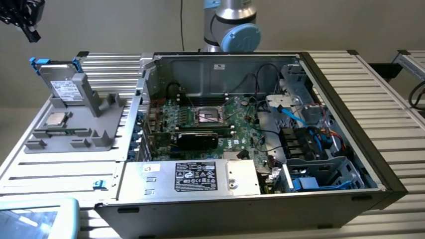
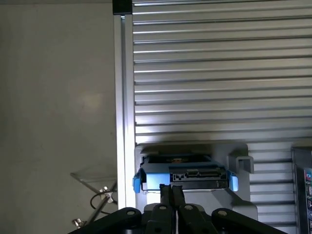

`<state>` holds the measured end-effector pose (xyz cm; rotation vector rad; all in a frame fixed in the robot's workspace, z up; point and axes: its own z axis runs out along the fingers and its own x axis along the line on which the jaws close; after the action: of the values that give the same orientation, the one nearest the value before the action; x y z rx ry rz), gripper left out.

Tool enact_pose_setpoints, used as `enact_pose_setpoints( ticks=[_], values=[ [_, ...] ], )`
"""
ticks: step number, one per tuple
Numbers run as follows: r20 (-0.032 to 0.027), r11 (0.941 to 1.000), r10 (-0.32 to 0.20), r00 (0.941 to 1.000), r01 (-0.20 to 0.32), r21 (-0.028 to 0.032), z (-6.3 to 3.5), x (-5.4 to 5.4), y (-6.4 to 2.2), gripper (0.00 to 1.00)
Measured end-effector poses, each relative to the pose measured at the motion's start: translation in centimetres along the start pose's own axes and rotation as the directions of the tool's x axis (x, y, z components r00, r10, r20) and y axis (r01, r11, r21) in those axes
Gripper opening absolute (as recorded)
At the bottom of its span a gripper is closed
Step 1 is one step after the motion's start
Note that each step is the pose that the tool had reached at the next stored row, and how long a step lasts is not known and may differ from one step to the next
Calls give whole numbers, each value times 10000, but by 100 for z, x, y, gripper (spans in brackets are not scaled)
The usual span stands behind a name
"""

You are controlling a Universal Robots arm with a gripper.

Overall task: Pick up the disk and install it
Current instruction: 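Pick up the disk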

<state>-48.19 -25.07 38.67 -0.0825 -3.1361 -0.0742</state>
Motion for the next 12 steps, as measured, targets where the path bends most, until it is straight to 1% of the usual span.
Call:
enact_pose_setpoints(
  ticks=[8, 9, 10, 12],
  values=[
    [0, 10000, 0, 10000, 0, 1, 0, 0, 1, 11],
    [-2, 10000, -10, 10000, 10, 10, -1, 1, 4, 11],
    [-6, 9999, -106, 9999, 106, 11, 0, 1, 3, 11],
    [-21, 9989, -466, 9989, 466, 13, 1, 0, 3, 11]
  ],
)
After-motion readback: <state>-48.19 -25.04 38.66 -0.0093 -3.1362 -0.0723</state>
